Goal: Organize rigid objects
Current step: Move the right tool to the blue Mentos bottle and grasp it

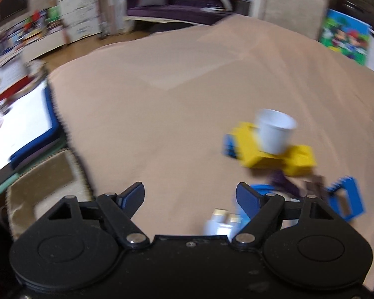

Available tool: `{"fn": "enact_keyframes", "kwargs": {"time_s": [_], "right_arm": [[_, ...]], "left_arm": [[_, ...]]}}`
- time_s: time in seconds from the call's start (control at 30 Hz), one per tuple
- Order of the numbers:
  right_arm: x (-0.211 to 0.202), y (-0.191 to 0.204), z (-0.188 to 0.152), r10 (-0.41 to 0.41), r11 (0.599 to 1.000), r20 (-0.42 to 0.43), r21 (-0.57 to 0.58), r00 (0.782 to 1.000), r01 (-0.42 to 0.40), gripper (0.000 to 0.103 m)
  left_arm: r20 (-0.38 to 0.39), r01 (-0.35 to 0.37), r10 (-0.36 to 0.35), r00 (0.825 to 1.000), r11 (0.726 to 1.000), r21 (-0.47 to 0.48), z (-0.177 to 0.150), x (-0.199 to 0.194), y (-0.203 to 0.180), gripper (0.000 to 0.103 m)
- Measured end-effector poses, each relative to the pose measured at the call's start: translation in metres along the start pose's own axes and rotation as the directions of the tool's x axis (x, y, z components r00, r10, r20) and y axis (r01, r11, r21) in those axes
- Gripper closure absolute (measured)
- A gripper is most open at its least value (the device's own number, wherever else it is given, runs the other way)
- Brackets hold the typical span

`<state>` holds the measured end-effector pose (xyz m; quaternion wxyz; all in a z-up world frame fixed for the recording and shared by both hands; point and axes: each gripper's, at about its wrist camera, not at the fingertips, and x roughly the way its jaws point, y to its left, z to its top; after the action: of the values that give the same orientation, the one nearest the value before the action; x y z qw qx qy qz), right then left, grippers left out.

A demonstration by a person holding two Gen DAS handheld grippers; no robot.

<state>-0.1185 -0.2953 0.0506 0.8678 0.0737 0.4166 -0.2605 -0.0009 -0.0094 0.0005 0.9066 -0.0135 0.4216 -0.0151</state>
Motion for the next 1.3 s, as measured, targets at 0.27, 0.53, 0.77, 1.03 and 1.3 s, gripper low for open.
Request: {"fn": "enact_keyframes", "kwargs": {"time_s": [0.27,0.53,0.77,1.03,1.3], "right_arm": [[0.013,-0.079,-0.016,-0.083,0.986,-0.053,0.142,0.995,0.09,0.031],[0.031,-0.076,-0.022,-0.058,0.989,-0.091,0.13,0.994,0.07,0.035],[0.05,-0.068,-0.03,-0.05,0.991,-0.129,0.115,0.99,0.065,0.039],[0.07,-0.068,-0.039,-0.049,0.991,-0.161,0.116,0.986,0.069,0.049],[0.057,-0.077,-0.036,-0.022,0.989,-0.12,0.144,0.993,0.039,0.049]], "left_arm": [[-0.017,0.027,-0.026,1.0,0.999,0.028,-0.002,0.001,-0.005,0.004],[-0.039,0.149,-0.146,0.988,0.985,0.081,-0.003,-0.001,-0.014,0.004],[-0.044,0.233,-0.229,0.972,0.949,0.212,-0.014,-0.012,-0.048,0.004],[-0.111,0.332,-0.313,0.943,0.893,0.304,-0.035,-0.021,-0.092,0.004],[-0.204,0.445,-0.397,0.895,0.822,0.354,-0.053,-0.025,-0.135,0.005]]}}
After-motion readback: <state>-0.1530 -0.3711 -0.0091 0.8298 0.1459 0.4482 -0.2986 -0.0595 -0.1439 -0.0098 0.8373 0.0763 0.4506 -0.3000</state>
